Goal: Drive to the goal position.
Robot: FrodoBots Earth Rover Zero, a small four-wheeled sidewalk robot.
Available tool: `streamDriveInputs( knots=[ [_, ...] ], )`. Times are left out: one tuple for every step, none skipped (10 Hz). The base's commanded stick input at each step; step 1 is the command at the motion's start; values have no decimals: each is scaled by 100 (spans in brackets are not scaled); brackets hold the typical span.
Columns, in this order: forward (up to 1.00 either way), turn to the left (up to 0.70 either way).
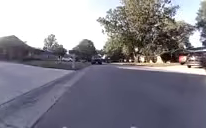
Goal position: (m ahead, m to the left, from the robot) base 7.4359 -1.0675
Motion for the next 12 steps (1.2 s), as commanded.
streamDriveInputs(
  knots=[
    [100,0],
    [100,0],
    [100,0],
    [100,0],
    [100,0],
    [100,0],
    [100,0],
    [100,0],
    [100,0],
    [100,0],
    [100,0],
    [100,0]
  ],
)
